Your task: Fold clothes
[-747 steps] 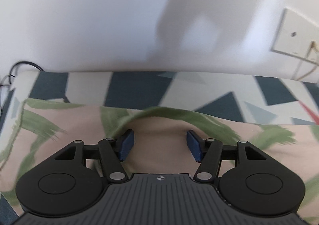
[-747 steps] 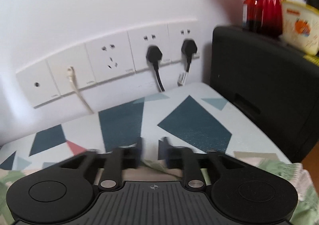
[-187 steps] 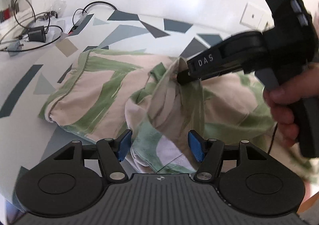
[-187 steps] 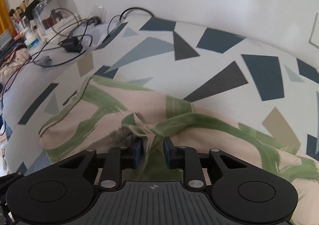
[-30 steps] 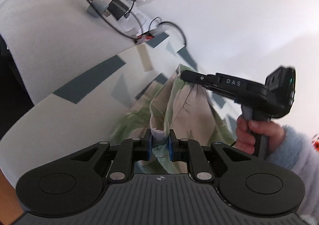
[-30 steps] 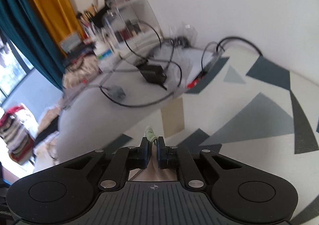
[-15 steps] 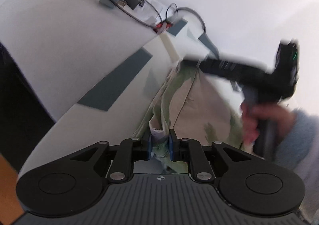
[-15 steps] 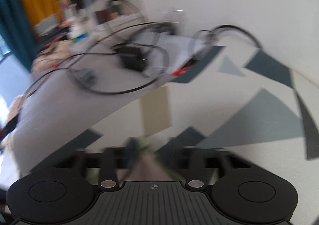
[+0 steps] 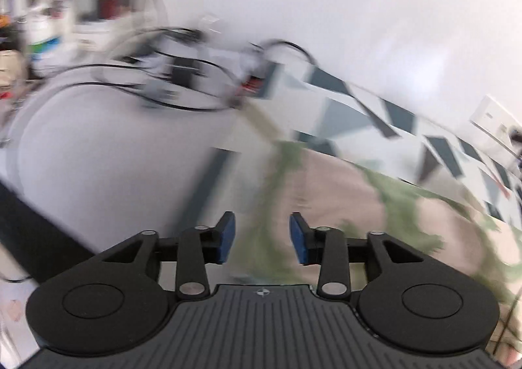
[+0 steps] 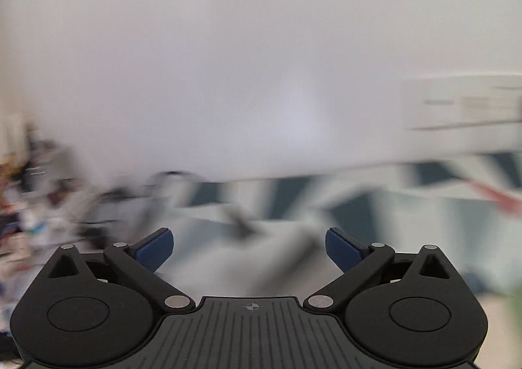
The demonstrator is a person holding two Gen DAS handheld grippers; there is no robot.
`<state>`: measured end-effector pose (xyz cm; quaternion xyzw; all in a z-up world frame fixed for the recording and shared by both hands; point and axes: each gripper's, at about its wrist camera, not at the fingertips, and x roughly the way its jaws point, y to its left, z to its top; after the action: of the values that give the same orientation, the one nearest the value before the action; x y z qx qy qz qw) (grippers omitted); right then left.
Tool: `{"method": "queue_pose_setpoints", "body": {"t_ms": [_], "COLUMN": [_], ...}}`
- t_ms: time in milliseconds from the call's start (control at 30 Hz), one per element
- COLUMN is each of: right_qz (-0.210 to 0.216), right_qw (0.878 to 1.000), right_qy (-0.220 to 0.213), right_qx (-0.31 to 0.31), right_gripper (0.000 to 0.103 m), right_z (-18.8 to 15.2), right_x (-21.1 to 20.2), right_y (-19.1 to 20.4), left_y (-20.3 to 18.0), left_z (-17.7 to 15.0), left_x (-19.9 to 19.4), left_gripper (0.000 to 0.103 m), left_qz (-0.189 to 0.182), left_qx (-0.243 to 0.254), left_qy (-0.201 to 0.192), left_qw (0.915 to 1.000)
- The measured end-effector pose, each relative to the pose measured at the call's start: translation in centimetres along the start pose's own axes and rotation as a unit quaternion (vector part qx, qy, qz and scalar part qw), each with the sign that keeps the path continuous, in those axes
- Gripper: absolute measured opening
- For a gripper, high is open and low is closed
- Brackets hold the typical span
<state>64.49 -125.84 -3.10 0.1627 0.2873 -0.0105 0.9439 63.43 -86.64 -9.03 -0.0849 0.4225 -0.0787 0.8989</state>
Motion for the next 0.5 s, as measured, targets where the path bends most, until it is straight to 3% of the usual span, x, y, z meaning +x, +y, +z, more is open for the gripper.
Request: {"method": "queue_pose_setpoints", "body": {"t_ms": [67, 200, 367, 500], "right_qz": [-0.065, -0.137, -0.187, -0.206], "right_qw": [0.998, 0.986, 0.973, 0.961], "right_qy": [0.016, 0.046, 0.034, 0.018], "right_qx": [0.019, 0.081, 0.131, 0.184], "right_gripper": [0.102, 0.102, 0.102, 0.101], "right_z": [-1.8, -6.6, -12.5, -16.0], "right_x": [-2.9, -8.8, -15.9, -18.9], "right_y": [-4.0, -10.4, -15.3, -16.7], "left_y": [-2.6, -5.3, -5.3, -6.9], "left_z": [-0.4, -1.8, -2.0, -2.0], "left_x": [2.3, 4.5, 5.6, 5.8], "left_gripper": [0.053, 0.052, 0.059, 0.065], "left_qz": [-0.007, 0.05, 0.088, 0.132], "left_qx": [0.004, 0.044, 0.052, 0.055], "left_qy": [0.029, 0.034, 0.051, 0.054], "left_qw": [0.9996, 0.9972, 0.9934, 0.9882]}}
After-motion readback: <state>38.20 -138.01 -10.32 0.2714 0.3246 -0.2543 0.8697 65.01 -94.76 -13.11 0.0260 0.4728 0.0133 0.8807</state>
